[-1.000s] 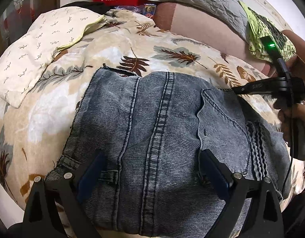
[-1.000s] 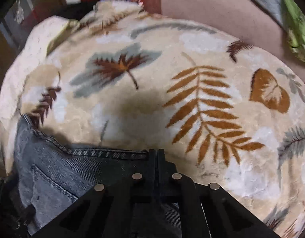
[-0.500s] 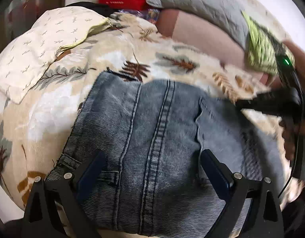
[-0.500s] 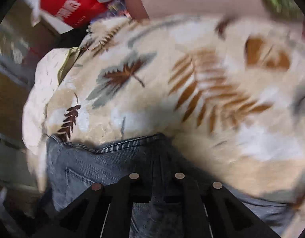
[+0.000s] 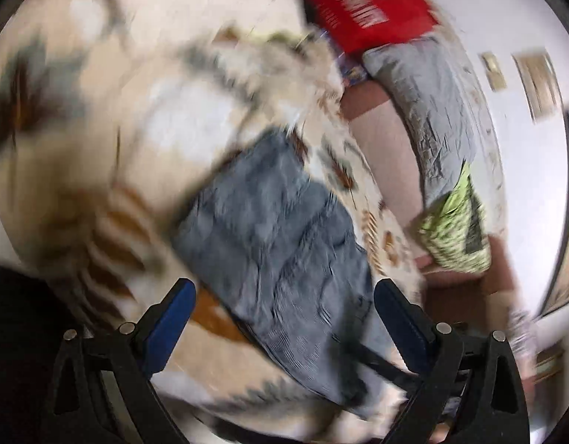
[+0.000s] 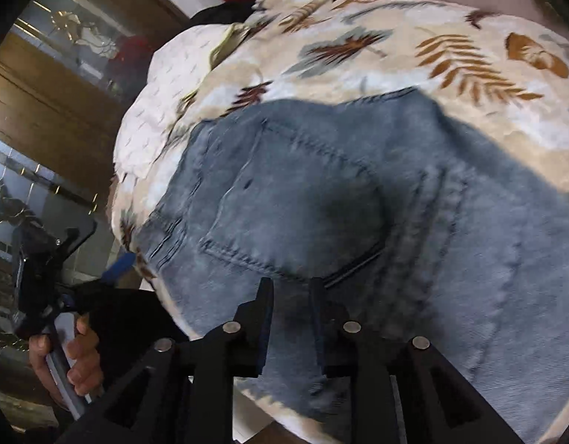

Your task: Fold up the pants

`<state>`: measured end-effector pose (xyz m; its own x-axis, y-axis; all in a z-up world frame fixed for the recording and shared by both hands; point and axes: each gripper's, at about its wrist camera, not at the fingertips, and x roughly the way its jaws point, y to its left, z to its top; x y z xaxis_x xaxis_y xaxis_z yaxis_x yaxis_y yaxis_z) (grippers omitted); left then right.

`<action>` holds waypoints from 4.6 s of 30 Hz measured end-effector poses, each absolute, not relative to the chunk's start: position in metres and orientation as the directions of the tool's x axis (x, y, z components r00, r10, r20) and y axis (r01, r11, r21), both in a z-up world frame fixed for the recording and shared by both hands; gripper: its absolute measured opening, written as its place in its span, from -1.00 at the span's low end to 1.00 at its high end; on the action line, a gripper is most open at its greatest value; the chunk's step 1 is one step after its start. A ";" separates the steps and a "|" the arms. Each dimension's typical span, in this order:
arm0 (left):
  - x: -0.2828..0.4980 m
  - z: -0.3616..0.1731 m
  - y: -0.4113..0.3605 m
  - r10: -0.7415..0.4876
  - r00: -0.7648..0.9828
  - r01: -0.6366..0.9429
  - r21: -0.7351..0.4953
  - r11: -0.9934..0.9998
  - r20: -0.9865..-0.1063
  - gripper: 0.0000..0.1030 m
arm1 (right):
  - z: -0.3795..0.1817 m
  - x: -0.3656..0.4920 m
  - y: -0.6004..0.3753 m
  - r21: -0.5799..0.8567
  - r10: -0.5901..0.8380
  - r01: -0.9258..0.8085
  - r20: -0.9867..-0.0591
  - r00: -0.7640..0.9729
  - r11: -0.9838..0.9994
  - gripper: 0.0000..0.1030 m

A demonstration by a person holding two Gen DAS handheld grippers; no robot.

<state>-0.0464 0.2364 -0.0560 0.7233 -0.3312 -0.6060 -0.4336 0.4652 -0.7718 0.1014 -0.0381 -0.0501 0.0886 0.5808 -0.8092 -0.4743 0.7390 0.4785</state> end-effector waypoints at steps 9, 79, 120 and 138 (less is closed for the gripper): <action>-0.018 -0.092 0.234 -0.411 0.713 -0.459 -0.821 0.340 -0.568 0.86 | -0.054 0.090 -0.022 0.484 0.580 -0.481 -0.812 0.066 0.731 -0.43; 0.021 0.024 0.005 -0.151 0.696 0.007 -0.204 0.979 -0.702 0.53 | -0.018 0.034 -0.333 0.910 0.796 -0.079 -0.311 0.520 0.407 0.36; 0.032 -0.041 0.029 -0.249 0.578 -0.042 -0.333 0.942 -0.777 0.76 | -0.015 0.007 -0.265 0.790 0.650 0.060 -0.542 0.532 0.610 -0.92; 0.036 -0.065 -0.019 -0.131 0.503 0.076 -0.107 0.991 -0.855 0.81 | -0.094 0.008 -0.287 0.740 0.640 0.127 -0.643 0.421 0.660 -0.78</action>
